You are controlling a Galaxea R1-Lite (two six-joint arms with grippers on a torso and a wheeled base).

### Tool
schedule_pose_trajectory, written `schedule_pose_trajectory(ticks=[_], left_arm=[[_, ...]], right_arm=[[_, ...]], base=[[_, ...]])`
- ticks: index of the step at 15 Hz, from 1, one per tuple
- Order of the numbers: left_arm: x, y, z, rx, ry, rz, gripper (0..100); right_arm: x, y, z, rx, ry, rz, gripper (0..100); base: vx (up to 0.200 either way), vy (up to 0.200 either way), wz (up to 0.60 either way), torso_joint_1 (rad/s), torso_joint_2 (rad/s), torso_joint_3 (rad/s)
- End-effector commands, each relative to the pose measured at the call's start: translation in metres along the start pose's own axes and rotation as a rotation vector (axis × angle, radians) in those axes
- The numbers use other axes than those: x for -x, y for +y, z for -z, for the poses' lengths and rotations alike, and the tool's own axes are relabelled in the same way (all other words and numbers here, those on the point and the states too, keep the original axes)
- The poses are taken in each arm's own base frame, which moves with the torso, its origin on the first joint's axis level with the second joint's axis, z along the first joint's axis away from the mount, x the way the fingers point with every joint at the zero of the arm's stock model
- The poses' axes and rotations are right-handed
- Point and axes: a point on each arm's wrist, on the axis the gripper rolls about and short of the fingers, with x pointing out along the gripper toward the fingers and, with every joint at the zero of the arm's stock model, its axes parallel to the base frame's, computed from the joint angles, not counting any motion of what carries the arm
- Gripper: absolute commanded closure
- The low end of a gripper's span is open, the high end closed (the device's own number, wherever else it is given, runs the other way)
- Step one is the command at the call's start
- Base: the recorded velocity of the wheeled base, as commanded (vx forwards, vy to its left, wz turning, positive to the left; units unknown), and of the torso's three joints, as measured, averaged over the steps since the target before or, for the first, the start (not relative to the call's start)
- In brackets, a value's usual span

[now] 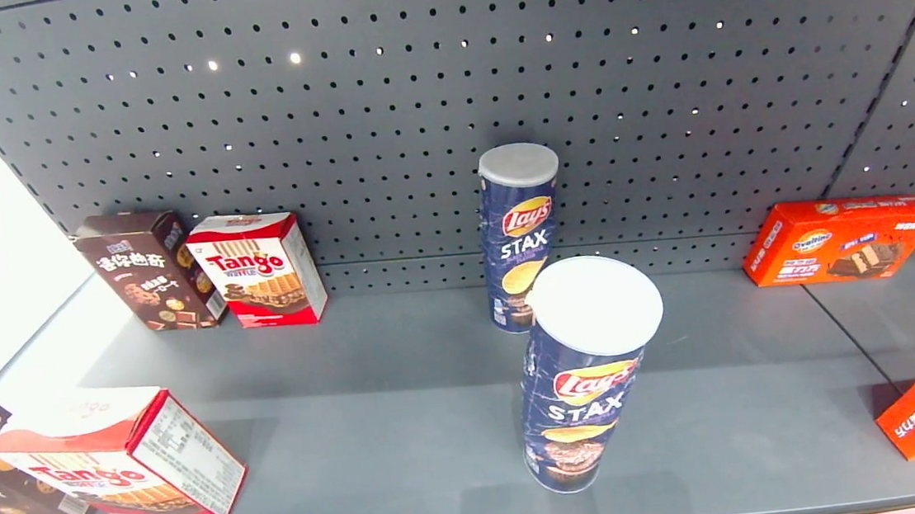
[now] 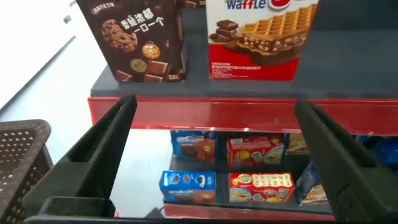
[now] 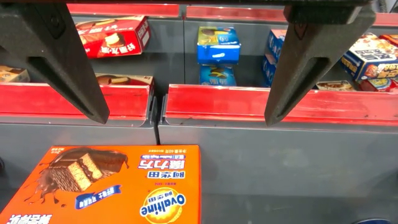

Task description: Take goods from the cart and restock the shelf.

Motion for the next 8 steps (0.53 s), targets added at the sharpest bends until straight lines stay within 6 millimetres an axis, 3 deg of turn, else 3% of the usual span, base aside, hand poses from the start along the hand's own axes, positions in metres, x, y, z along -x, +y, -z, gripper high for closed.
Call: schedule_pose_trajectory(ticks=[1, 5, 8], left_arm=[[-0.0002, 0.0, 0.0003, -0.001, 0.004, 0.0, 0], [0.0002, -0.0035, 0.0036, 0.002, 0.039, 0.154, 0], [0.0001, -0.0037, 0.0039, -0.008, 0.037, 0.165, 0]], right_arm=[[-0.0001, 0.0, -0.0001, 0.002, 0.001, -0.001, 0], [-0.0001, 0.0, -0.0001, 0.0, 0.001, -0.001, 0], [0.001, 0.0003, -0.0045, 0.008, -0.019, -0.015, 0]], base=[[0.0, 0.0, 0.0, 0.0, 0.0, 0.0], [0.0, 0.0, 0.0, 0.0, 0.0, 0.0], [0.0, 0.0, 0.0, 0.0, 0.0, 0.0]])
